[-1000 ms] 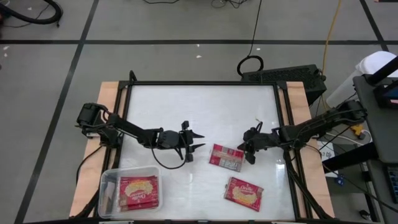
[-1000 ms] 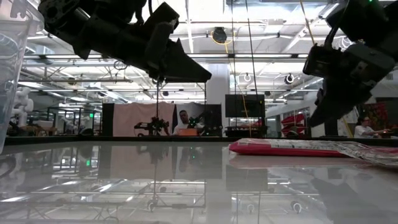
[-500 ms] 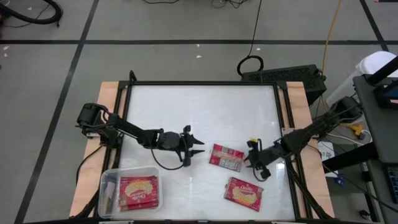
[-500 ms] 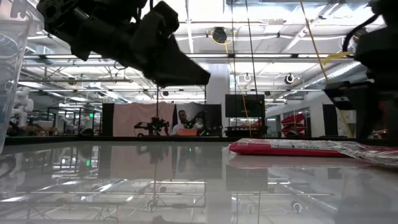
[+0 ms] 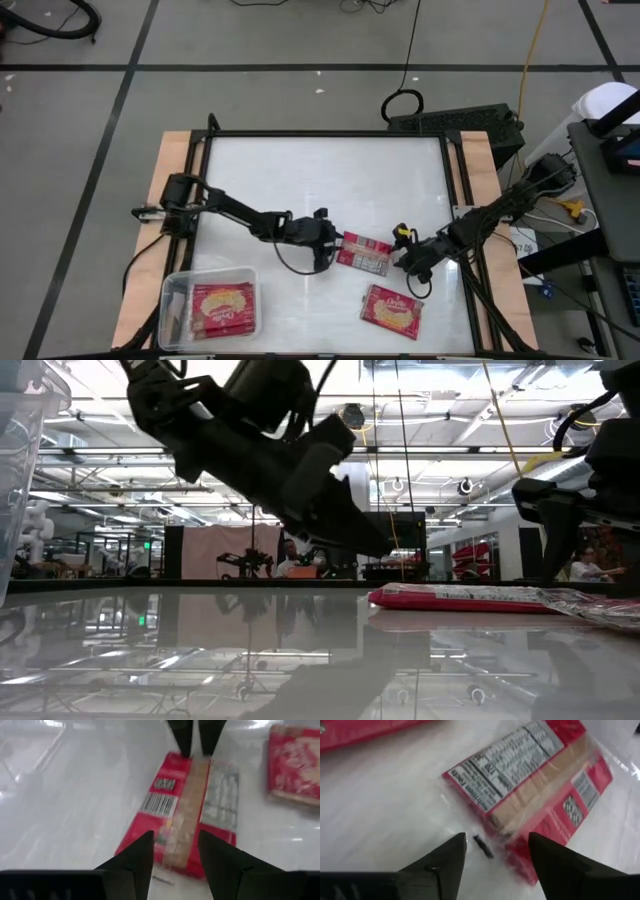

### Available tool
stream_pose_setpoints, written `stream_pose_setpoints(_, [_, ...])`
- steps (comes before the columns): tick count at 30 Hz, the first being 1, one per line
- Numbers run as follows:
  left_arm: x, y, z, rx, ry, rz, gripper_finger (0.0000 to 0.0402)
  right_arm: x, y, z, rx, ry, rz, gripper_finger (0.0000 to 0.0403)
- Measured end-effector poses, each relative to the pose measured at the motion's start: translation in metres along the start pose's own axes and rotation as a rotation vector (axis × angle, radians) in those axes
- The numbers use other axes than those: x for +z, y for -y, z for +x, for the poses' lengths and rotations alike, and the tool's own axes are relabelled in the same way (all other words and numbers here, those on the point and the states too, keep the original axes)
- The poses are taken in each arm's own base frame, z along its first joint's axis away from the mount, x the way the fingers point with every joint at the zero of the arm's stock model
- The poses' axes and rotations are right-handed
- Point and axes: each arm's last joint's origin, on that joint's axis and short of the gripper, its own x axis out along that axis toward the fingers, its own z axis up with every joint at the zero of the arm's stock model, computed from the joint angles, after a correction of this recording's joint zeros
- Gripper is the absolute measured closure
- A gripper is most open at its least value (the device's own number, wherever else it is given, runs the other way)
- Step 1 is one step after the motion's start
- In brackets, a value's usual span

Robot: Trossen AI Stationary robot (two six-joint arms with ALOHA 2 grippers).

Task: Sort popcorn bags into baskets
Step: Put the popcorn bag into the transparent bin

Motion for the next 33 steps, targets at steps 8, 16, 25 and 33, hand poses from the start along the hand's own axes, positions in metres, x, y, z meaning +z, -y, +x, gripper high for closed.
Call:
stream_pose_setpoints(8, [-0.007, -0.019, 0.004, 0.049, -0.11, -0.043, 0.0245, 0.006, 0.004, 0.008, -0.004, 0.07, -0.074, 0.0235])
stream_pose_setpoints(16, [-0.013, -0.029, 0.003, 0.064, -0.179, -0.068, 0.0245, 0.01, 0.007, 0.021, -0.018, 0.121, -0.053, 0.03])
stream_pose_setpoints(25, [-0.001, -0.031, -0.013, 0.155, -0.201, -0.027, 0.0245, 0.014, 0.012, 0.025, -0.043, 0.166, 0.031, 0.0394])
stream_pose_setpoints(33, [0.055, -0.028, -0.076, 0.23, -0.094, 0.087, 0.0245, 0.025, 0.028, 0.01, -0.106, 0.306, 0.164, 0.04])
